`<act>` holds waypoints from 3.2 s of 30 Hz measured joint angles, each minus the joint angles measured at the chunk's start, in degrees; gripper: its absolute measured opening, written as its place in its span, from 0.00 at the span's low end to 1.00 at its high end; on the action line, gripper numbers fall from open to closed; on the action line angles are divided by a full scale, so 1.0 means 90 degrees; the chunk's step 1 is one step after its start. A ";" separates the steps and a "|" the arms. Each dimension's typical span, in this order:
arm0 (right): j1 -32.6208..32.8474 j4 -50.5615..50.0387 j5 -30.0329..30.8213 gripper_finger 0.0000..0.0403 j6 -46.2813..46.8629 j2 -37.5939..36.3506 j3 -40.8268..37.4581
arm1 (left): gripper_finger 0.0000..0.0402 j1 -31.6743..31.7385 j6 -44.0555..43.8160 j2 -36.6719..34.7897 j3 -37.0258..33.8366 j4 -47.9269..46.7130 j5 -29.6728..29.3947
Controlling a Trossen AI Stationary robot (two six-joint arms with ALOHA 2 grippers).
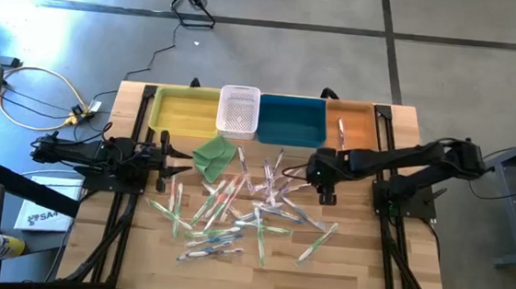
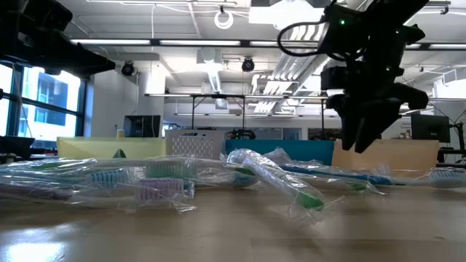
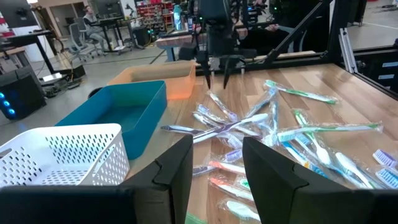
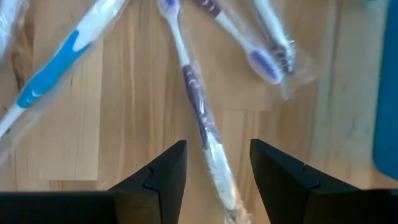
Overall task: Pick & Place Toothbrushes
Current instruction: Put the violet toothbrush into the orange bin
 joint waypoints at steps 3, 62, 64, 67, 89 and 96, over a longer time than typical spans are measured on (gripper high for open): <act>0.0010 0.0046 0.0002 0.42 0.0006 0.0228 0.0000 | 0.34 0.0000 0.0000 -0.0002 0.0000 0.0001 -0.0002; 0.0284 -0.0416 -0.0206 0.03 0.0337 0.0441 -0.0022 | 0.34 0.0000 0.0001 -0.0001 0.0000 -0.0002 0.0003; 0.0284 -0.0437 -0.0202 0.03 0.0377 0.0369 -0.0017 | 0.34 0.0001 0.0002 0.0000 0.0000 0.0000 0.0002; 0.0284 -0.0462 -0.0304 0.03 0.0380 0.0305 -0.0015 | 0.34 0.0000 0.0002 -0.0001 0.0000 0.0000 0.0000; 0.0284 -0.0664 -0.0682 0.03 0.0499 0.0266 0.0249 | 0.34 0.0002 0.0000 0.0000 0.0000 0.0002 -0.0027; 0.0284 -0.1365 -0.0165 0.03 0.0496 0.0266 0.1079 | 0.34 0.0001 0.0001 -0.0001 0.0000 0.0005 -0.0024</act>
